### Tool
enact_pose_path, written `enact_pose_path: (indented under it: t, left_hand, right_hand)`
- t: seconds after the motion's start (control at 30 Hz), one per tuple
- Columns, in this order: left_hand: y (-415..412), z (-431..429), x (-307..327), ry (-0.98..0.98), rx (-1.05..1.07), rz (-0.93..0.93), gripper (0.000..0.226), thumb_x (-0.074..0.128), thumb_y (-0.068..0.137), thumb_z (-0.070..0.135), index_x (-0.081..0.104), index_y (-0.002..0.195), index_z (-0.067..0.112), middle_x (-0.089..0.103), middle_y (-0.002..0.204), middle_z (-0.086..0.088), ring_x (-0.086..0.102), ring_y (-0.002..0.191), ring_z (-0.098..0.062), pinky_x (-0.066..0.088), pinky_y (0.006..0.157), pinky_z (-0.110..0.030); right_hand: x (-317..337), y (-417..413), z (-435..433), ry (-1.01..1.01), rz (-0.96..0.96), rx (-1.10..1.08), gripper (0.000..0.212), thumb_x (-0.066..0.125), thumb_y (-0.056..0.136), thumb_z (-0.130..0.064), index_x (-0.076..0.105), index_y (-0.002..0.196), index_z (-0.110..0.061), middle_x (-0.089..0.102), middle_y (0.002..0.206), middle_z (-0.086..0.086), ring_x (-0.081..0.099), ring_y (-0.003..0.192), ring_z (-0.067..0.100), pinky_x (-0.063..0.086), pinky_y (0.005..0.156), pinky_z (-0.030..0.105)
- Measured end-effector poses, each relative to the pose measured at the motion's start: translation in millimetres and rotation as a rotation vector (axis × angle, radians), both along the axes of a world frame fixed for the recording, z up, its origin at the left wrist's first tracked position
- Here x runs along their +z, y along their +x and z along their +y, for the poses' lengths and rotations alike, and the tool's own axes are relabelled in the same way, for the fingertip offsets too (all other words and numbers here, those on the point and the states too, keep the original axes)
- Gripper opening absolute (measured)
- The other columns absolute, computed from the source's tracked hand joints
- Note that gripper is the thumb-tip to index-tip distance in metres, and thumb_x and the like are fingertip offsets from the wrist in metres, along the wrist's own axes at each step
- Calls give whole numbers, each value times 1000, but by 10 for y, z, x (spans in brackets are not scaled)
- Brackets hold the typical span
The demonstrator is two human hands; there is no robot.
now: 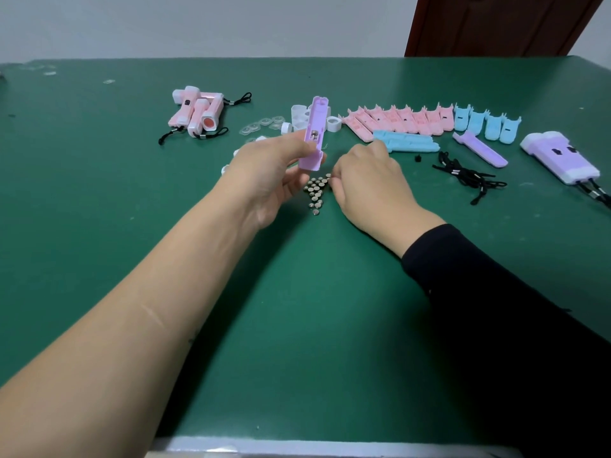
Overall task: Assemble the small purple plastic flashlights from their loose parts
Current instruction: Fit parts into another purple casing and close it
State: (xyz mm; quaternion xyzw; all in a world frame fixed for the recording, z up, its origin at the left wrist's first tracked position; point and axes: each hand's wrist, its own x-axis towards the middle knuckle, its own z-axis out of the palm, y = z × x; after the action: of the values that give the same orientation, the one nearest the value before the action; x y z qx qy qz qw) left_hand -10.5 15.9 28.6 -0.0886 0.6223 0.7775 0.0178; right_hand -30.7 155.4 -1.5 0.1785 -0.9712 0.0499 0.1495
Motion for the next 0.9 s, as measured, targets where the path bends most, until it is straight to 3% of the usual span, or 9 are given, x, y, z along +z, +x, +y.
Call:
enact_pose_path:
  t: [0.07,0.13,0.2,0.3,0.4,0.57,0.73,0.9]
  left_hand:
    - [4,-1,-4,-3,-12,1,15,63,87,4,71,97,12,72,83,-3,62,61,-7,45,50,-14]
    - [6,-1,-5,-10,-21,4,16,63,87,4,71,99,12,72,82,-2,62,60,-6,45,50,-14]
    - [7,3,-3,-14,-26,6,17,63,87,4,71,99,12,72,80,-2,61,59,-6,45,50,-14]
    - [14,18,1,-18,-35,8,16,62,87,4,70,99,12,71,78,-2,60,62,-8,45,49,-14]
    - [30,42,-7,-26,-45,9,15,63,87,4,70,96,13,71,79,-3,60,67,-11,45,50,-15]
    - [47,67,-15,-44,-58,20,14,63,88,4,71,94,14,71,80,-4,58,72,-14,45,50,-15]
    - [57,81,-20,-56,-76,35,15,63,88,4,71,96,13,71,80,-4,58,69,-14,45,50,-15]
    - [65,98,-16,-49,-87,36,17,63,88,4,71,99,12,70,82,-6,58,64,-12,45,49,-15]
  right_hand:
    - [10,-8,10,-16,-23,-28,23,39,98,-16,59,105,-9,49,107,8,39,108,30,31,79,35]
    - [77,-27,34,-214,-70,-57,22,37,97,-15,56,90,-8,48,95,8,43,95,27,36,74,36]
    - [182,-42,76,-569,-177,-76,23,36,98,-14,52,82,-10,53,82,6,50,75,21,43,64,36]
    - [310,-13,122,-1190,-478,-83,24,40,97,-7,56,80,-11,60,71,-2,54,49,1,42,47,16]
    - [355,34,123,-1580,-648,-17,20,46,93,3,57,81,-10,59,66,1,51,48,4,46,49,16]
    - [338,44,86,-1453,-499,-60,29,46,90,4,64,81,-17,57,73,0,50,54,7,48,56,18]
    - [322,72,91,-1482,-468,-66,20,53,93,0,66,95,-14,63,77,0,58,60,4,53,61,15]
    - [345,79,142,-1380,-247,-69,8,60,91,-8,63,91,-15,70,80,-1,62,58,6,47,55,17]
